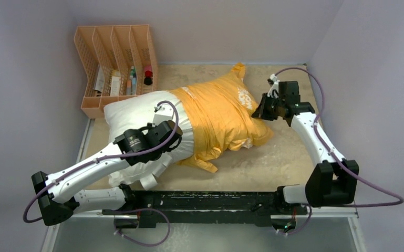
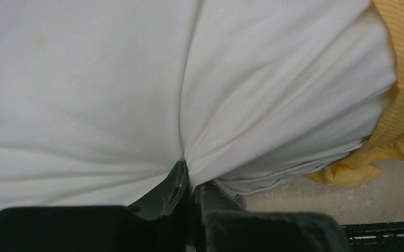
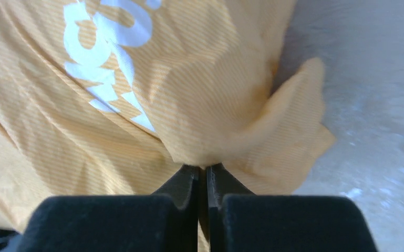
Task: Remove the pillowcase from the pillow
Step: Remove the pillow from the pillowcase.
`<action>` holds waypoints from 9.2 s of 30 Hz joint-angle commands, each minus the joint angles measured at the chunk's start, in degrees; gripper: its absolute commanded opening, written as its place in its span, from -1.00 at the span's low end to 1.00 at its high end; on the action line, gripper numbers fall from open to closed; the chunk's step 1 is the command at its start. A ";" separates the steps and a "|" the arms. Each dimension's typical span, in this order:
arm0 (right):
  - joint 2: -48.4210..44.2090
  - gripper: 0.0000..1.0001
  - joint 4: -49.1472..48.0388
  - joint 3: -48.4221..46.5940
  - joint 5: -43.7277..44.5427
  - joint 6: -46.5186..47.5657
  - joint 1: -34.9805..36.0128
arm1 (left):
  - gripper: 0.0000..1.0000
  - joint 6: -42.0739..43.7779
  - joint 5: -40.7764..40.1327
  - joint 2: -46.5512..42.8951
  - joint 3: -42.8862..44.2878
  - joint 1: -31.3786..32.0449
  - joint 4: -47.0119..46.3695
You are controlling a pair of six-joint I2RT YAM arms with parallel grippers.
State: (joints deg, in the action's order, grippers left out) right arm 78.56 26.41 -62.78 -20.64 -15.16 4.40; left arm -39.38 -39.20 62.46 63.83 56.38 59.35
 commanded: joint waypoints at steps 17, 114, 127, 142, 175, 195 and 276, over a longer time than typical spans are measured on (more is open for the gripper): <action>-12.52 0.43 -5.43 -4.26 -9.56 -6.66 -14.01 | -1.00 4.69 7.69 -2.81 -1.97 0.70 -5.44; -7.86 -1.00 13.44 -24.59 35.11 -1.42 19.24 | -1.00 -12.52 2.76 -28.38 -12.55 -14.35 0.87; -8.84 -1.00 17.98 -22.07 46.01 0.39 12.30 | -1.00 -16.54 -1.93 -29.41 -11.51 -14.30 4.56; 3.64 0.61 -5.93 -21.50 -10.01 -5.62 21.25 | -1.00 -7.74 10.36 -30.78 -14.25 -14.36 -5.32; -3.53 0.22 10.27 -17.53 17.54 5.95 12.94 | -1.00 -11.65 6.16 -30.64 -13.84 -14.29 -1.74; -24.08 0.81 2.29 7.49 9.87 -18.50 12.96 | -0.10 -8.25 3.19 -16.83 -7.14 -14.28 -6.30; -10.17 -0.32 7.80 -9.14 2.36 -2.54 -4.29 | -1.00 -4.54 14.11 6.12 -10.66 -17.84 -14.64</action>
State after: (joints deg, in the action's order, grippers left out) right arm 72.10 32.38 -65.43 -9.61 -21.52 1.78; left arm -49.28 -23.33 67.99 54.28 40.51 31.18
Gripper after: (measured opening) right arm 0.117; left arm 0.006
